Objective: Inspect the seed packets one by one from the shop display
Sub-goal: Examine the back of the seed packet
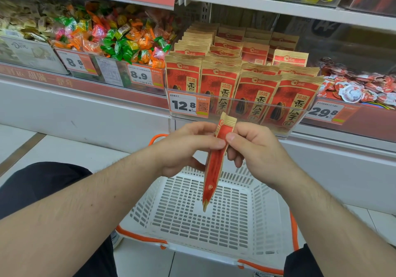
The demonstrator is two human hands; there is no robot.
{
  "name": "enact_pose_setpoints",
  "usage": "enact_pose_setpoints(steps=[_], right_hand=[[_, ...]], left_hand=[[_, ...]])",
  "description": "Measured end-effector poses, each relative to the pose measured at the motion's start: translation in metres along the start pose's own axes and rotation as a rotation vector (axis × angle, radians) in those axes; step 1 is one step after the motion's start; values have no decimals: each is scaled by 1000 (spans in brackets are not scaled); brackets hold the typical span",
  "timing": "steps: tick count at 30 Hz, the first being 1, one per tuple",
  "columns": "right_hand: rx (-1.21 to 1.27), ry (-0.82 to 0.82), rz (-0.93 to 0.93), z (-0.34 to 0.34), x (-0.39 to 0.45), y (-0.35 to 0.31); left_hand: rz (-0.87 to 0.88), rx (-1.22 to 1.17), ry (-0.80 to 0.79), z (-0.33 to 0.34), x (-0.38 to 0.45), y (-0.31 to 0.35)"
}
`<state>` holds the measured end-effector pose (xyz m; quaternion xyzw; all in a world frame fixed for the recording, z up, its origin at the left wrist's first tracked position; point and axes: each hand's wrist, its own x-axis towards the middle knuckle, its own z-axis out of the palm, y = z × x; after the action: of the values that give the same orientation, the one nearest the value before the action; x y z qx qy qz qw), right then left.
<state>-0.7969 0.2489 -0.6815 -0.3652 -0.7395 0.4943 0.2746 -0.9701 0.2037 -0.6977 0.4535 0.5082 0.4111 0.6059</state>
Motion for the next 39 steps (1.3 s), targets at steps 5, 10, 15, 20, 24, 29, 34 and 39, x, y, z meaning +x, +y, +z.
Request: enact_pose_setpoints(steps=[5, 10, 15, 20, 24, 29, 34, 39], right_hand=[[194, -55, -1, 0, 1, -7], [245, -56, 3, -1, 0, -7], [136, -8, -2, -2, -1, -7], [-247, -190, 53, -11, -5, -7], [-471, -367, 130, -8, -8, -9], [-478, -415, 168, -9, -7, -9], [-395, -482, 177, -15, -8, -10], [-358, -502, 167, -15, -8, -7]], left_hand=[[-9, -159, -274, -1, -3, 3], [-25, -174, -308, -1, -1, 3], [-41, -120, -165, 2, -3, 4], [-66, -228, 119, -1, -1, 7], [-39, -284, 207, -3, 0, 9], [-33, -316, 222, -5, 2, 7], [-48, -332, 175, -4, 2, 5], [-44, -337, 173, -4, 2, 5]])
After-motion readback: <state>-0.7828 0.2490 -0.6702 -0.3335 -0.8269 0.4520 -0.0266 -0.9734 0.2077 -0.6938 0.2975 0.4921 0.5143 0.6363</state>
